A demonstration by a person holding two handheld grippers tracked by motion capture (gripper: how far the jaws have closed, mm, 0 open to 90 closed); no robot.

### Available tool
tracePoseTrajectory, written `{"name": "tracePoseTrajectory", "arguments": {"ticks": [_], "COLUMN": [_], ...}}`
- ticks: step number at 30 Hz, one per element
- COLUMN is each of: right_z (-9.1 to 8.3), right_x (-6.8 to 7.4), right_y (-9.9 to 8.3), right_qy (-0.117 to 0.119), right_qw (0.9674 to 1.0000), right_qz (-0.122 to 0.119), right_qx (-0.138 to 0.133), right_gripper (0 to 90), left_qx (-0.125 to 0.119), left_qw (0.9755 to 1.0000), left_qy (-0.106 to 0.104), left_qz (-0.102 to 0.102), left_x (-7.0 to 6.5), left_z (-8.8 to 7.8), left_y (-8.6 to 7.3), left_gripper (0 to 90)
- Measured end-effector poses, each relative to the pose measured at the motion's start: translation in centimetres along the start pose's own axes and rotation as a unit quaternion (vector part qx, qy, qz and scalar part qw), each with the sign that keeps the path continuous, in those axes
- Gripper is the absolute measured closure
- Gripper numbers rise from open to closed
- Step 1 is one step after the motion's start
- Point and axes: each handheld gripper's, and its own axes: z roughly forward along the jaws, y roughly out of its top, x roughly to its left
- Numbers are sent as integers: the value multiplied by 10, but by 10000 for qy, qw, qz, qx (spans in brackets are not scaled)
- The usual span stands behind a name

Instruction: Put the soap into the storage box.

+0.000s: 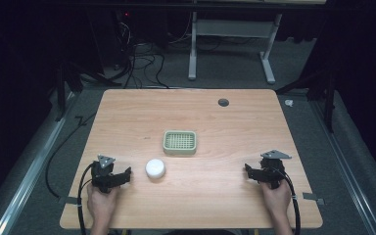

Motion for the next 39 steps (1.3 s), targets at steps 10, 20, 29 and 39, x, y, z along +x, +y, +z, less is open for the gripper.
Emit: {"name": "tracePoseTrajectory", "arguments": {"ticks": [10,20,29,39], "right_z": [0,0,0,0], "right_x": [0,0,0,0], "right_y": [0,0,0,0], "right_qy": [4,4,-1,4], "right_qw": [10000,10000,10000,10000], "right_qz": [-28,-30,-11,-22], "right_qx": [-4,-5,5,0], "right_gripper": [197,197,197,196], "left_qx": [-23,10,23,-66], "left_qw": [10000,10000,9999,9984], "left_qy": [42,-31,-156,-529], "left_qz": [-65,37,51,160], "left_x": [-1,0,2,-7], "left_z": [0,0,-5,-22], "left_y": [0,0,-2,5], "left_gripper": [152,155,163,154]}}
